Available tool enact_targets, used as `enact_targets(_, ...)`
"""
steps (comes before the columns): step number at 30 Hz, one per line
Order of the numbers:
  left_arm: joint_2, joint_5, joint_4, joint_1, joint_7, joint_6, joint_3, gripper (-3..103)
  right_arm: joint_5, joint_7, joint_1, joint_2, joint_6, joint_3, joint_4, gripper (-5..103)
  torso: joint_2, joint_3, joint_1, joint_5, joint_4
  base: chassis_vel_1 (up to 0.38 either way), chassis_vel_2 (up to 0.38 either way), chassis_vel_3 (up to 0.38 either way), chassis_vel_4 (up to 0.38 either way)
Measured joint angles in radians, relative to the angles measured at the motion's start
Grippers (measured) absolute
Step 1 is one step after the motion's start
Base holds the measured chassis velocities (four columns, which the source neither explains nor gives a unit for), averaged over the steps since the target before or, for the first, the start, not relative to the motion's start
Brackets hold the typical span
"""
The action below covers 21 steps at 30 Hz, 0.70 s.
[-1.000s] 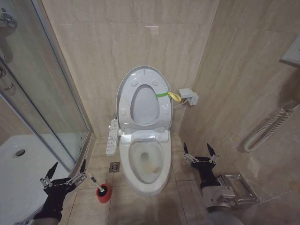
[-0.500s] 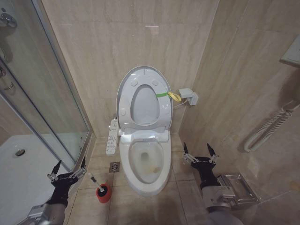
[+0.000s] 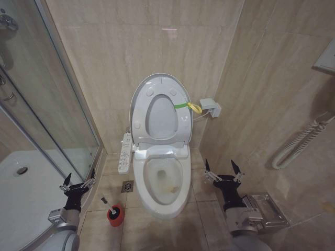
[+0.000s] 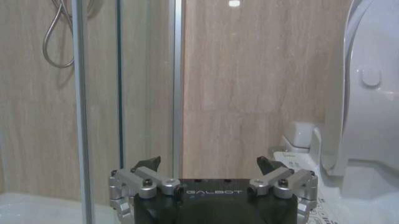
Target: Open the toilet lid, clean the toilet bowl with a toilet brush, close the toilet lid, and flush.
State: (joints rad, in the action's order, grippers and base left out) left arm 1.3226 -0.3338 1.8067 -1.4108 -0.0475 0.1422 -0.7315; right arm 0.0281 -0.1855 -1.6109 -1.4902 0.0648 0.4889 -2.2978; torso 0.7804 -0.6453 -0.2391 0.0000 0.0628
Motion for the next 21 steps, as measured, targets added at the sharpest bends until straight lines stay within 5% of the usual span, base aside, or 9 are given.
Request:
enact_targets(6, 0.000, 0.003, 0.036, -0.015, -0.006, 0.008, 0.004, 100, 0.000, 0.000, 0.000, 0.000, 0.000, 0.000, 0.000, 100, 0.000, 0.000, 0.000, -0.0003, 0.0000, 0.000, 0.000, 0.000, 0.000)
enact_targets(14, 0.001, 0.040, 0.311, -0.132, -0.057, 0.052, 0.028, 100, 0.000, 0.000, 0.000, 0.000, 0.000, 0.000, 0.000, 100, 0.000, 0.000, 0.000, 0.0001, 0.0000, 0.000, 0.000, 0.000, 0.000)
enact_targets(21, 0.002, 0.077, 0.407, -0.198, -0.094, 0.067, 0.031, 100, 0.000, 0.000, 0.000, 0.000, 0.000, 0.000, 0.000, 100, 0.000, 0.000, 0.000, 0.0011, -0.0001, 0.000, 0.000, 0.000, 0.000)
